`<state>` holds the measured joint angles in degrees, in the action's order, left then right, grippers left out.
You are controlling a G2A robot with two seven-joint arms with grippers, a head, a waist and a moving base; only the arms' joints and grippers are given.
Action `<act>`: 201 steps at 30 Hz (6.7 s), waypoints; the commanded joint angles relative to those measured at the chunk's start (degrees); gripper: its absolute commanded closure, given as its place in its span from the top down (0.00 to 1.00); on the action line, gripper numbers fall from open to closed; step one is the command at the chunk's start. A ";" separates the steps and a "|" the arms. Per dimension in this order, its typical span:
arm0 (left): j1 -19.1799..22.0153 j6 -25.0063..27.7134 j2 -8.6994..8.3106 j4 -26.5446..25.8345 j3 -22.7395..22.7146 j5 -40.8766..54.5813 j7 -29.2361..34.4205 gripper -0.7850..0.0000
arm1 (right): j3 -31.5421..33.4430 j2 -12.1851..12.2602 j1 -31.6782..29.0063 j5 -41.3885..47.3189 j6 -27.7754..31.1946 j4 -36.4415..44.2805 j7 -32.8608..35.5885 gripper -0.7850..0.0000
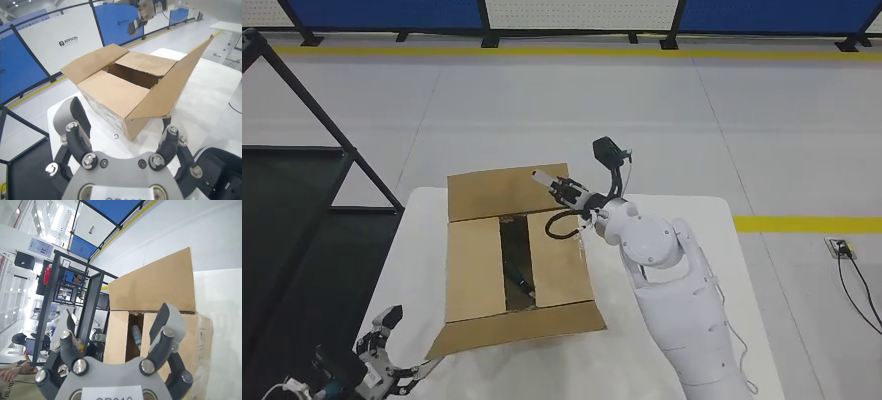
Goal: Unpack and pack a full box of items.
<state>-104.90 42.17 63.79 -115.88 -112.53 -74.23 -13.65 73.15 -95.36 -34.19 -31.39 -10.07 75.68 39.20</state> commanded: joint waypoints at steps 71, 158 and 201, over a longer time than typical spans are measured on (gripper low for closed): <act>15.85 -30.88 0.82 3.62 9.95 12.80 28.94 1.00 | -2.23 2.62 12.65 14.07 13.52 -19.51 28.04 1.00; 25.45 -40.03 2.14 12.33 18.89 8.49 28.55 1.00 | 12.18 12.08 -27.80 27.64 17.44 16.40 15.01 1.00; 25.45 -40.03 2.14 12.33 18.89 8.49 28.55 1.00 | 11.40 14.39 -26.67 -12.04 25.84 17.76 -3.22 1.00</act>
<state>-79.44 2.14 65.93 -103.55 -93.65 -65.73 14.90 84.36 -81.20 -61.09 -40.61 15.36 93.56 35.35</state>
